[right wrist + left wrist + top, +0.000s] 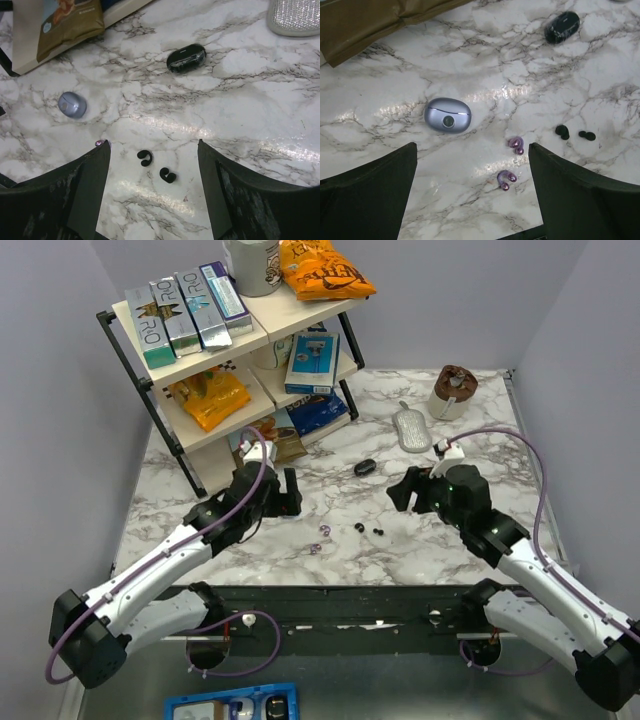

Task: Insert the wireless bluetooth earbuds into the charging case
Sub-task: Pick up the charging case at the center of the board.

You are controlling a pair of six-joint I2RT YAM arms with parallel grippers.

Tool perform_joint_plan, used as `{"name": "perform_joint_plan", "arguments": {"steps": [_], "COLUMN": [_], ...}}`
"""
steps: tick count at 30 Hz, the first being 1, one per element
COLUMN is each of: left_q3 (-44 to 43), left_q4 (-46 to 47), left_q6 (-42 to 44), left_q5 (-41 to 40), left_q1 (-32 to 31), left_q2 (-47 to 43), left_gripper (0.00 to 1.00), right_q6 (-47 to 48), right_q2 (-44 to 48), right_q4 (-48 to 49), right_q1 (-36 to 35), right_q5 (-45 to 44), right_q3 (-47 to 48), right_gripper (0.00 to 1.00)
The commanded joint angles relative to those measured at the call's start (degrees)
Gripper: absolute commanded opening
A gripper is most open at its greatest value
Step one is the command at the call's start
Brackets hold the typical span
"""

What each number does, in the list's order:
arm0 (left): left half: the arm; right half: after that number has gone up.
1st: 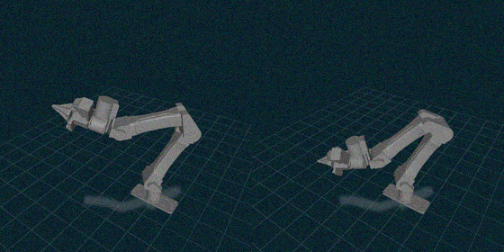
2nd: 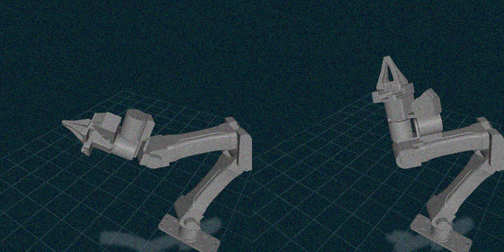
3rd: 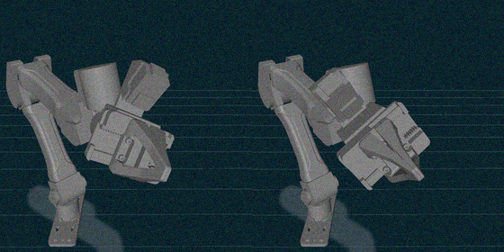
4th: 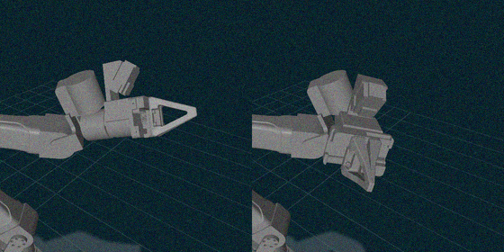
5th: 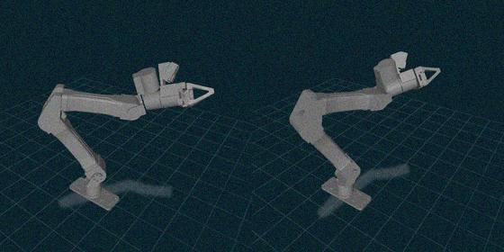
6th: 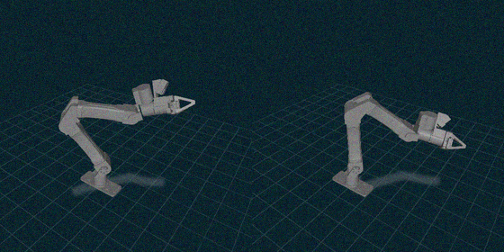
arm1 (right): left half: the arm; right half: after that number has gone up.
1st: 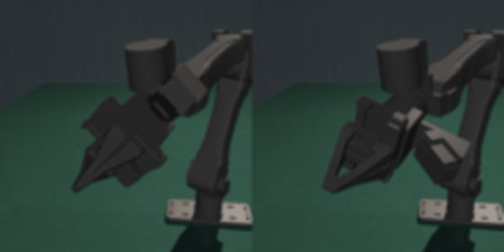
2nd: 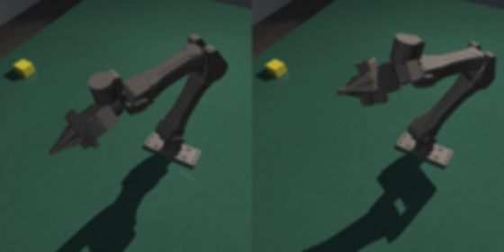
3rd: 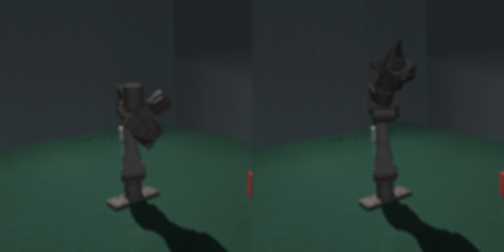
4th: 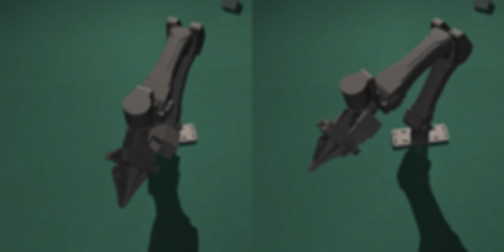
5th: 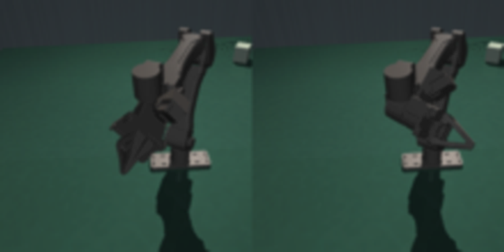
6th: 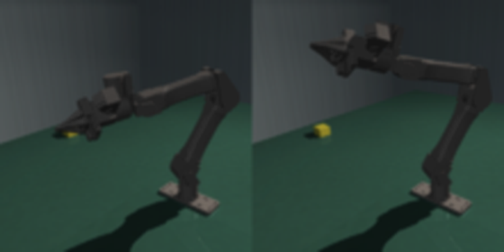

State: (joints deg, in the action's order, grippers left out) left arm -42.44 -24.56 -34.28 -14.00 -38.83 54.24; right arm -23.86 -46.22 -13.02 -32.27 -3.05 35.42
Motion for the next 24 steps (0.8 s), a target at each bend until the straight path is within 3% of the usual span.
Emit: {"name": "perform_joint_plan", "arguments": {"steps": [1, 10, 14, 24], "left_q3": [-0.7, 1.4, 3.8, -5.8], "left_q4": [-2.8, -7.1, -2.4, -6.2], "left_q6": [0.2, -6.0, -4.0, 2.4], "left_q5": [-3.6, -13.2, -11.6, -8.2], "left_q1": [-4.8, -4.9, -4.7, -3.7], "left_q2": [1.5, 3.7, 4.7, 18.3], "left_gripper": [0.99, 0.99, 0.99, 0.99], "right_q6": [2.1, -0.6, -0.6, -0.2], "right_q2": [-2.5, -2.7, -4.3, -4.8], "right_q4": [-1.6, 3.9, 3.3, 4.3], "right_q1": [-0.9, -1.2, -1.2, -1.2], "right_q5": [1.1, 4.5, 4.6, 6.7], "right_q3": [0.5, -3.9, -3.2, -2.5], "right_gripper": [0.78, 0.75, 0.75, 0.75]}}
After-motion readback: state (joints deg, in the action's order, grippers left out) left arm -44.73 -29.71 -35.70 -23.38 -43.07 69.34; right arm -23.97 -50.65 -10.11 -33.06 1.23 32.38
